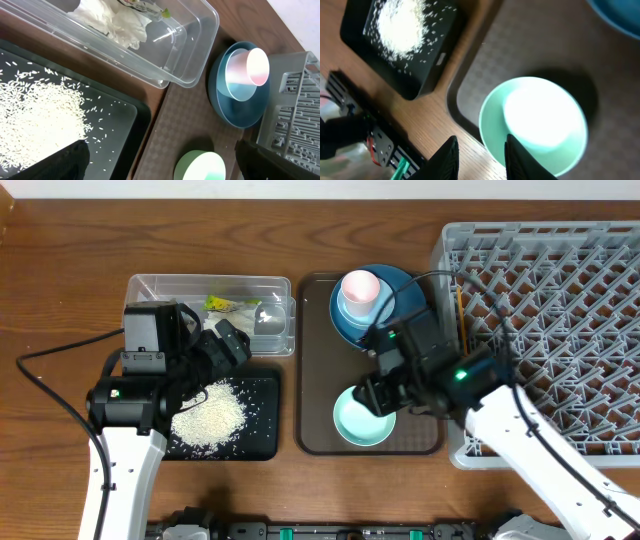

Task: Sort waste into correct bins and load items into the dishwasher rack
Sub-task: 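Move the right gripper over the mint-green bowl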

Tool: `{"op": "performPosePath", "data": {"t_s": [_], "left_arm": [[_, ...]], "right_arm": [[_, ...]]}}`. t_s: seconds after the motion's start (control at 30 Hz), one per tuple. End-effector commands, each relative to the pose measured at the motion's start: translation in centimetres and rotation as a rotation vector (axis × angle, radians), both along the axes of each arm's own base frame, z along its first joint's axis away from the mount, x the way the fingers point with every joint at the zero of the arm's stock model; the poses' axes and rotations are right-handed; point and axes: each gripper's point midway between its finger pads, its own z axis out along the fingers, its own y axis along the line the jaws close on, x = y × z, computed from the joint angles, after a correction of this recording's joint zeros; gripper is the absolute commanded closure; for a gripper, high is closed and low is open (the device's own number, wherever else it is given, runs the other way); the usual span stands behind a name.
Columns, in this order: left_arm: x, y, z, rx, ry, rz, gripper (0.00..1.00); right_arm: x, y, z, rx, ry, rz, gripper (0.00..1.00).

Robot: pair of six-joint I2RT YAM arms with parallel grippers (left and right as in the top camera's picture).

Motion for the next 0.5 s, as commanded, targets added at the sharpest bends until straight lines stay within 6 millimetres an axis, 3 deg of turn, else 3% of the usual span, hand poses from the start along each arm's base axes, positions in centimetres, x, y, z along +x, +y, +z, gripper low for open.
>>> {"op": "performPosePath", "data": {"t_s": [0.0, 0.47], "left_arm": [[0.2, 0.2, 0.3, 0.012, -0.012, -0.002, 0.04], [0.2, 0.2, 0.3, 0.012, -0.012, -0.002, 0.04]], "right_arm": [[-0.1, 0.9, 0.2, -0.042, -0.058, 0.017, 0.72], [-2.5, 2.6, -4.2, -0.216, -0.054, 0.117, 0.77]]}}
